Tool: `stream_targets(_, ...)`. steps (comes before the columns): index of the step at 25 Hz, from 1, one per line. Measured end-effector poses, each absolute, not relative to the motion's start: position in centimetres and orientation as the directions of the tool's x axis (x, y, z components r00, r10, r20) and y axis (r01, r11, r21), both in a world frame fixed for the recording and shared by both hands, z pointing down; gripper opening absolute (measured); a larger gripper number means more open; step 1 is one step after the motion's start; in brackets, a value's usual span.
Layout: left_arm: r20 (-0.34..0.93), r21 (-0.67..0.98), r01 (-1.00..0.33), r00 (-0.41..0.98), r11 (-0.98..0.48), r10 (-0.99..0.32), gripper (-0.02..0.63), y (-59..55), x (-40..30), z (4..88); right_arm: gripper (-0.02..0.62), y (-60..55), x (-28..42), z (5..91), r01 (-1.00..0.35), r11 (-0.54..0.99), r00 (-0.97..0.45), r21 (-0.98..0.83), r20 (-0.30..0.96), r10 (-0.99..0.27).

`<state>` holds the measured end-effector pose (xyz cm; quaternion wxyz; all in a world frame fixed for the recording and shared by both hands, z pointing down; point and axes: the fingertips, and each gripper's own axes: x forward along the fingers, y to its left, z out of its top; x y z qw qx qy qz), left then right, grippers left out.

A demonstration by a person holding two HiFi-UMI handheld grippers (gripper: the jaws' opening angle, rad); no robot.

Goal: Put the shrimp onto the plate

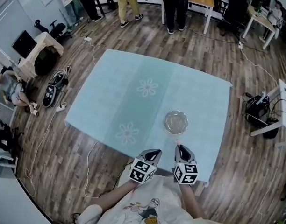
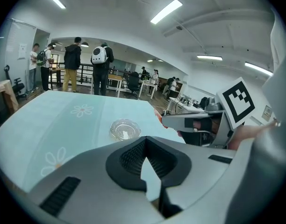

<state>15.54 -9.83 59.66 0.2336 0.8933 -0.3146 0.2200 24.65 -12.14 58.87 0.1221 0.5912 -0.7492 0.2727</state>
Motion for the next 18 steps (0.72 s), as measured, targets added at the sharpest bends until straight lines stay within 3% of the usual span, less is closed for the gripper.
stream_targets(13,0.548,0.289,-0.692,0.687,-0.662,-0.478,0.008,-12.1,15.5,61.3,0.064,-15.8,23.3,61.4,-0.947,0.200,-0.306,-0.250,0.523,-0.795)
stream_targets(18,0.579,0.341,-0.684,0.693,-0.644,-0.429,0.008,-12.1,15.7,63.2,0.064,-17.3,23.5,63.9,-0.955,0.205,-0.292,-0.212,0.576,-0.763)
